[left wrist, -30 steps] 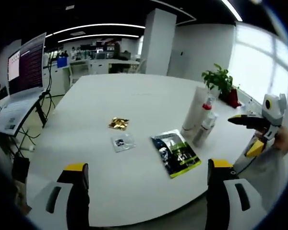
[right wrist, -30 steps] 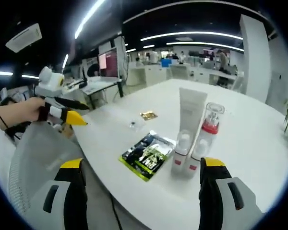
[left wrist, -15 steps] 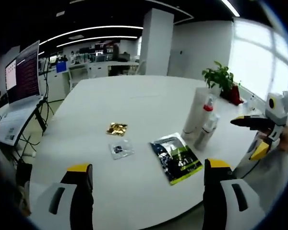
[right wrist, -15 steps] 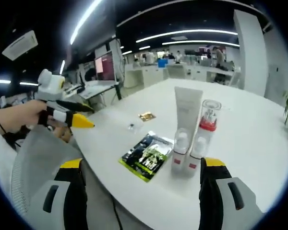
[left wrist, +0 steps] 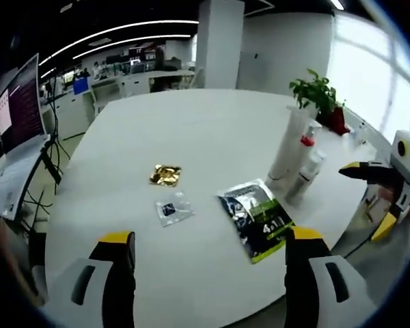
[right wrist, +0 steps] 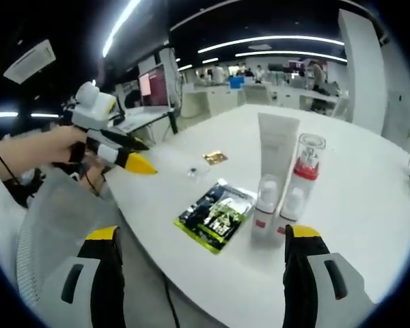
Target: Arrange the skincare products in the storage area until every visible bottle or jar stands upright without overlapping.
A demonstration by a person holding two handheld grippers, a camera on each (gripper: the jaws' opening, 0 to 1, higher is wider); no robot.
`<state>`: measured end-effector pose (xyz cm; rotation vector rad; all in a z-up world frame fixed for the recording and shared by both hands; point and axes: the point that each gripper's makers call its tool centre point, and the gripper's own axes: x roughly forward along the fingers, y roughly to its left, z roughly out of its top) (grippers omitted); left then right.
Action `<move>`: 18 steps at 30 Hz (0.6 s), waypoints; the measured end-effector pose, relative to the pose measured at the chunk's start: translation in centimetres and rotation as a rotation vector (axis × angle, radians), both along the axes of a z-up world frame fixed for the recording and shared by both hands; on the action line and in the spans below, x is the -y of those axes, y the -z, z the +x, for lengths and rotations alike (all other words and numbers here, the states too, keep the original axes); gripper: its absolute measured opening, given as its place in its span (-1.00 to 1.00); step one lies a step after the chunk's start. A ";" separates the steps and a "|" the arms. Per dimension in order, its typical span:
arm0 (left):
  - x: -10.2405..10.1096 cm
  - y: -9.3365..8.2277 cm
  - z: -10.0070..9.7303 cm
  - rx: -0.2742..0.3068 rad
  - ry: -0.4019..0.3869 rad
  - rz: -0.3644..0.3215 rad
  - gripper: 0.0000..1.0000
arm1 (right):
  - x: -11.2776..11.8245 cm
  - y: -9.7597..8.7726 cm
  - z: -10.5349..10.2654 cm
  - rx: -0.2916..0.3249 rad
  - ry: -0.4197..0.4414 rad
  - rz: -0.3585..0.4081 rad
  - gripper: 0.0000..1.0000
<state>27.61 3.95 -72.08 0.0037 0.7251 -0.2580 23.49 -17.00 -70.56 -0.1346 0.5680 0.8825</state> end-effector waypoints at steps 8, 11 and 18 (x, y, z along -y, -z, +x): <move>-1.7 3.1 0.7 -0.098 -0.025 0.064 0.81 | 0.2 -0.1 0.1 -0.012 0.015 0.014 0.95; -2.3 3.8 1.5 -0.110 -0.046 0.059 0.80 | 0.4 -0.3 0.2 -0.003 0.019 0.013 0.95; -4.0 5.5 2.8 -0.170 -0.108 0.055 0.73 | 0.6 -0.1 0.5 0.000 0.034 0.007 0.95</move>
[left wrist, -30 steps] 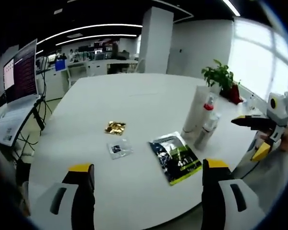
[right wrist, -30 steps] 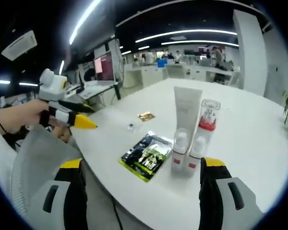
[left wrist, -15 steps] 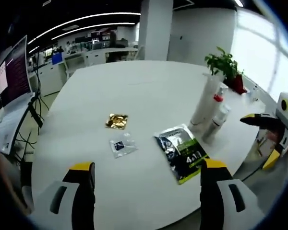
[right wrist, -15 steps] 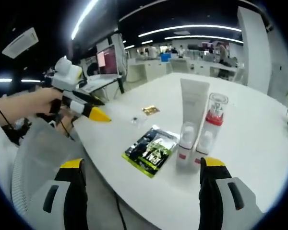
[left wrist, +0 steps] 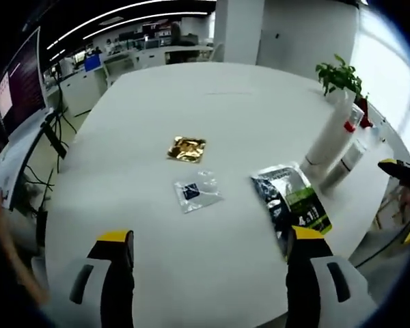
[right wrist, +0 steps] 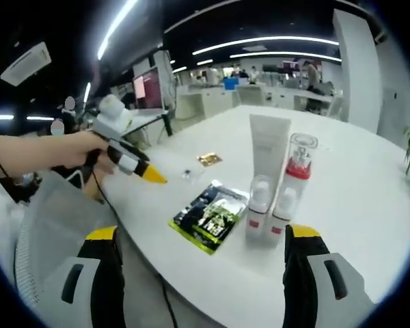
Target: Arrange the skincare products in the storage area until every visible bottle or jar stands upright without overlapping.
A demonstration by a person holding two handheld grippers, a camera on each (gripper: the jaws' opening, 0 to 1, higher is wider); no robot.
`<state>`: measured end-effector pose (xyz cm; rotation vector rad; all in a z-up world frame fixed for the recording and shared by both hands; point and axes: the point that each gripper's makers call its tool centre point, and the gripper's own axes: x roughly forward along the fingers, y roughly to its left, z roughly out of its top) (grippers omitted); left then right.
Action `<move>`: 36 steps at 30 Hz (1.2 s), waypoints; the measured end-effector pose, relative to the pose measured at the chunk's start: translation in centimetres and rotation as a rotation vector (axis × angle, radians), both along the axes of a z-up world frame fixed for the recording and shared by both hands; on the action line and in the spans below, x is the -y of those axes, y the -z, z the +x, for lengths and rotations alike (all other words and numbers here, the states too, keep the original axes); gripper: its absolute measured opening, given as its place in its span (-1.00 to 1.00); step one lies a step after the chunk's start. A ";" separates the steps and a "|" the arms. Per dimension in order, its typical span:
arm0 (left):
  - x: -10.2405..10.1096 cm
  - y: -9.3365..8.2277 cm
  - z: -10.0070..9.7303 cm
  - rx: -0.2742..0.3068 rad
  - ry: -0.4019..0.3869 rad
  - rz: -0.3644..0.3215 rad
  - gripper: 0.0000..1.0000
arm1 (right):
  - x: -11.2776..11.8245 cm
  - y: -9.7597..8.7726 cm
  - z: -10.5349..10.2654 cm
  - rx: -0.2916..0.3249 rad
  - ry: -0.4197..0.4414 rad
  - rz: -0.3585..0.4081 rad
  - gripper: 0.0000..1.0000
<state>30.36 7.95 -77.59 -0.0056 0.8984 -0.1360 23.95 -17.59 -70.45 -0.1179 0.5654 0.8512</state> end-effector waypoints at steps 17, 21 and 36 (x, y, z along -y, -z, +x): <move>0.5 3.0 2.6 -0.126 -0.058 0.018 0.60 | 0.6 0.6 0.5 0.002 0.025 -0.040 0.91; 0.7 3.6 3.5 -0.139 -0.064 0.014 0.52 | 0.8 0.7 0.5 0.003 0.030 -0.049 0.91; -0.1 5.3 5.9 -0.145 -0.088 0.076 0.13 | 0.6 1.1 0.3 -0.004 0.016 -0.080 0.89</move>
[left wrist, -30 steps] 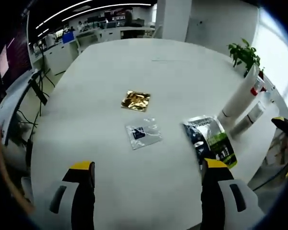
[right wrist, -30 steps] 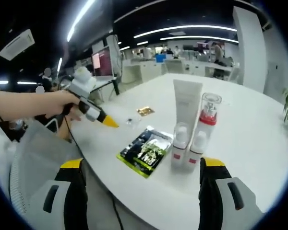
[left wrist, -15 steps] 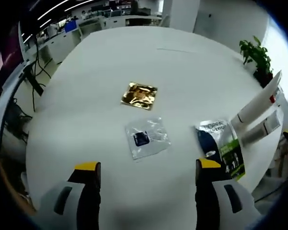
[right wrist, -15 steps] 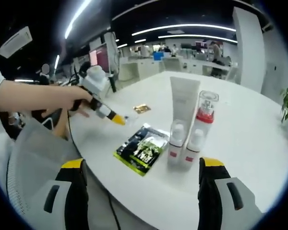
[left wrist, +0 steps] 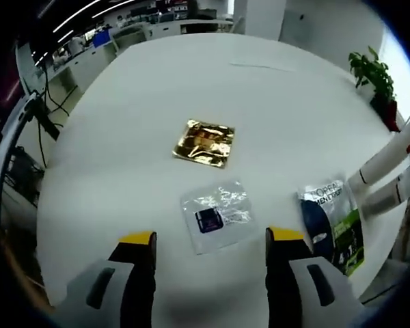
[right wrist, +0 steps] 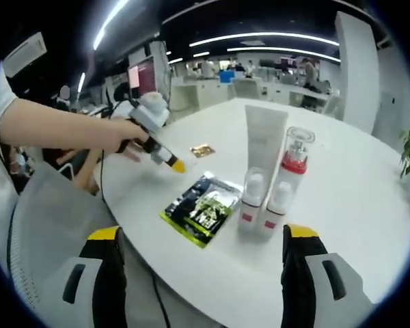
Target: Arrange the skincare products in the storage area until every visible bottle or jar stands upright without overlapping.
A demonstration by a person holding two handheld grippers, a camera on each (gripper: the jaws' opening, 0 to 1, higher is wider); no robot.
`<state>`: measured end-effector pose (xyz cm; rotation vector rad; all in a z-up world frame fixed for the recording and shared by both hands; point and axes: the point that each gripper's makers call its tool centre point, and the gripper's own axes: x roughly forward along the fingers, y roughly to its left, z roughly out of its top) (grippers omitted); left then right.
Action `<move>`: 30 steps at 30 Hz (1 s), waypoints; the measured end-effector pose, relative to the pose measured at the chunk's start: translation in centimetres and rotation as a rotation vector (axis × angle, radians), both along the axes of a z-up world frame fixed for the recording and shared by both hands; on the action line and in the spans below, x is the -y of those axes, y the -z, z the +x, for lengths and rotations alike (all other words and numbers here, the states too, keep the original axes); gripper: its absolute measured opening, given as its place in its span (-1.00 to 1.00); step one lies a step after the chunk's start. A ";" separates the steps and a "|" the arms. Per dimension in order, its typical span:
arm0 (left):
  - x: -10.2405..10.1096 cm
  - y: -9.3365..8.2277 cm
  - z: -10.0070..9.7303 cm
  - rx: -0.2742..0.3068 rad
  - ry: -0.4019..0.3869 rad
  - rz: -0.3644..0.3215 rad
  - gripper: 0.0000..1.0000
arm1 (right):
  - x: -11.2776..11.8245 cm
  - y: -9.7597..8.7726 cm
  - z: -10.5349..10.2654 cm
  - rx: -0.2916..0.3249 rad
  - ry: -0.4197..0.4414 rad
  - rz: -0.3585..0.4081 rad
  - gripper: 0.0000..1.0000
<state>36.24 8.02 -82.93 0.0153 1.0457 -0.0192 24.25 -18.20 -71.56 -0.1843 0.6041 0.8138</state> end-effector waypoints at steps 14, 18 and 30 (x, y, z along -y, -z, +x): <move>0.7 -0.8 0.1 -0.008 -0.001 0.007 -0.02 | 0.3 0.1 0.1 -0.004 0.013 -0.010 0.88; 0.2 -1.0 0.4 -0.001 0.001 0.002 -0.27 | 0.3 0.1 0.0 -0.004 0.012 -0.008 0.88; 0.0 -1.6 0.7 0.066 0.007 -0.020 -0.27 | 0.0 0.1 -0.1 -0.005 -0.006 -0.008 0.87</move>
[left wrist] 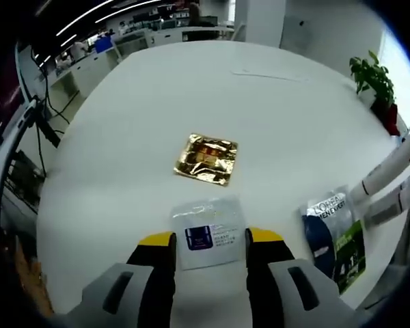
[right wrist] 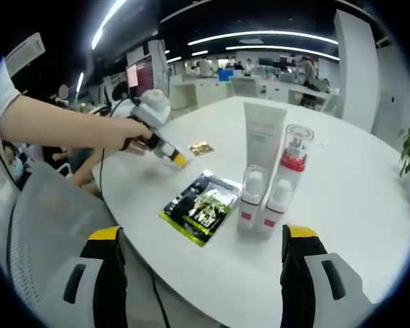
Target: Arrange the skincare products in the storage area until every visible bottle or jar stands upright without overlapping.
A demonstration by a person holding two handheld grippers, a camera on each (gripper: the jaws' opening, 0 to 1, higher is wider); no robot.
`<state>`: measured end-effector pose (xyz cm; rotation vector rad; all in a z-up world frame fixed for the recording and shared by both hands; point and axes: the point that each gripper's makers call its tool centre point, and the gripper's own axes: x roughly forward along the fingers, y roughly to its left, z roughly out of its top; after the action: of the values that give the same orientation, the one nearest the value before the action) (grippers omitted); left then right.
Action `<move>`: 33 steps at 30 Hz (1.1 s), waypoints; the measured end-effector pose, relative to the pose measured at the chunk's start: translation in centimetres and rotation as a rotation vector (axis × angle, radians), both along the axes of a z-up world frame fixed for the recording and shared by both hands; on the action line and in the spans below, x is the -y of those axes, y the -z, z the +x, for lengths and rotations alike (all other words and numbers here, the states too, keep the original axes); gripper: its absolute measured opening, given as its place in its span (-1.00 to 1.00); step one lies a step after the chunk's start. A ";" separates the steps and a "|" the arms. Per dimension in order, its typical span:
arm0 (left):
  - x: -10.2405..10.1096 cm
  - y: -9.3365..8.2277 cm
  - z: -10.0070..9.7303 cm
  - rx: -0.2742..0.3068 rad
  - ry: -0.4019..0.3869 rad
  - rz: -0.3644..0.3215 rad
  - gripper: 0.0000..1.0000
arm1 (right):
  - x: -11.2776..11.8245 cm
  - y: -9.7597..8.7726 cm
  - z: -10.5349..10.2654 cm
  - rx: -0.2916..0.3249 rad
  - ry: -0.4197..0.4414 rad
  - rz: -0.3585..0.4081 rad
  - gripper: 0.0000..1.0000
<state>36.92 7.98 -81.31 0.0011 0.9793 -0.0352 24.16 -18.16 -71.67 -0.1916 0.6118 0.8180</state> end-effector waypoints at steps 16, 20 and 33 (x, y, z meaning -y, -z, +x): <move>3.2 -4.4 -0.8 0.175 0.066 -0.079 -0.27 | -1.0 -0.2 -0.4 0.006 -0.052 0.037 0.71; 3.9 -5.3 -2.4 0.203 0.119 -0.063 -0.27 | -1.1 -0.4 -0.5 0.002 -0.052 0.055 0.66; 10.1 -8.6 -7.6 0.262 0.232 -0.103 -0.27 | -1.7 -1.1 -1.1 -0.045 -0.055 0.151 0.35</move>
<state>29.34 -2.16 -72.74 0.0241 0.7103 -0.2918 23.03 -16.49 -70.55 -0.0523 0.5862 0.9197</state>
